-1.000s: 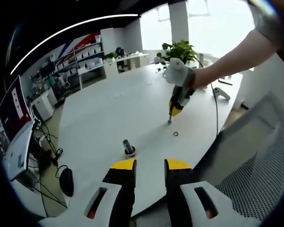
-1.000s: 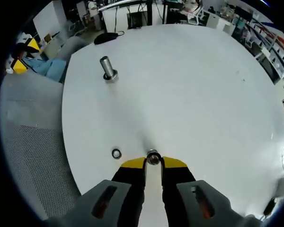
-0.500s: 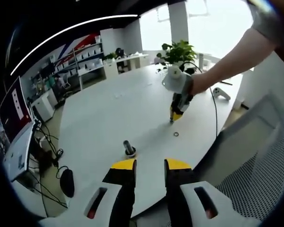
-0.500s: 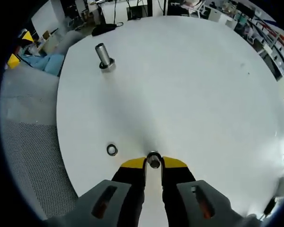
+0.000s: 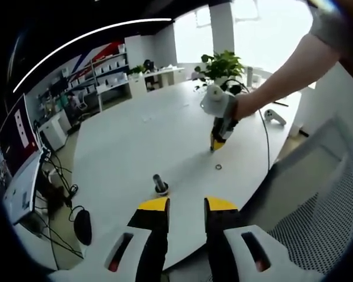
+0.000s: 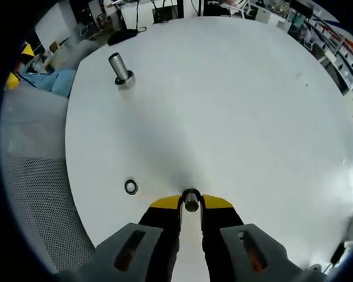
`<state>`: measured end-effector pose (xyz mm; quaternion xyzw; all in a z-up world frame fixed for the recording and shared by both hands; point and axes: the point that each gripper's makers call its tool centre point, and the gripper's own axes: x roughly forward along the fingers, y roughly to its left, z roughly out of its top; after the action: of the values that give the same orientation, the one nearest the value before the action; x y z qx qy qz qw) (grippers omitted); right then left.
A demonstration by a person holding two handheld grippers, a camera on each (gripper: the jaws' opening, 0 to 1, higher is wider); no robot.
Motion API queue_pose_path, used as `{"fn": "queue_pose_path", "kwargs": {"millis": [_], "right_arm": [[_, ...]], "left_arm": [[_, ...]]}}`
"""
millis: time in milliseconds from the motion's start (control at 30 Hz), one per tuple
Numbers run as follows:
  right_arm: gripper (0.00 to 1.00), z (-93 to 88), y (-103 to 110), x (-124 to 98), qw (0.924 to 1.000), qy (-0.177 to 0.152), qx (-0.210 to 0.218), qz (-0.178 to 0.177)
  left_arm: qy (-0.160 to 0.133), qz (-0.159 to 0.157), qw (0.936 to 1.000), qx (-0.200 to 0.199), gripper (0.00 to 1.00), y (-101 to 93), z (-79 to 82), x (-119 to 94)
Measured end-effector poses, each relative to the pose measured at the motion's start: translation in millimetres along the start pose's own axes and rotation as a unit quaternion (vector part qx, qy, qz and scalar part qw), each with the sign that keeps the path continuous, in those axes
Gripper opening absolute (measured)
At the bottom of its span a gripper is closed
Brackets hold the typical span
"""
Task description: Place the washer onto the threaded stud by aligning its center hole with the stud, sliding it down to the base, and recovering from edge contact or off-axis alignment until the washer reaches the visible bottom stop.
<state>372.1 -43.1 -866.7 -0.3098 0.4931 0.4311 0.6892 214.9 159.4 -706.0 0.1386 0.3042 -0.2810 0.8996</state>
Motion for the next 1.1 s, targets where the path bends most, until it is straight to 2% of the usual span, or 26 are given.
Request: {"fn": "queue_pose_path", "kwargs": {"millis": [467, 800, 1100], "right_arm": [[0.19, 1.1, -3.6, -3.5, 0.9999, -0.007, -0.008, -0.011], [0.22, -7.9, -2.2, -16.9, 0.9996, -0.020, -0.005, -0.022], [0.24, -23.1, 2.8, -20.0, 0.9996, -0.014, 0.004, -0.023]], "left_arm": [[0.001, -0.003, 1.0000, 0.000, 0.21, -0.6, -0.4, 0.4], [-0.003, -0.002, 1.0000, 0.001, 0.21, 0.1, 2.2, -0.2], [-0.009, 0.005, 0.9999, -0.002, 0.21, 4.0, 4.2, -2.1]]}}
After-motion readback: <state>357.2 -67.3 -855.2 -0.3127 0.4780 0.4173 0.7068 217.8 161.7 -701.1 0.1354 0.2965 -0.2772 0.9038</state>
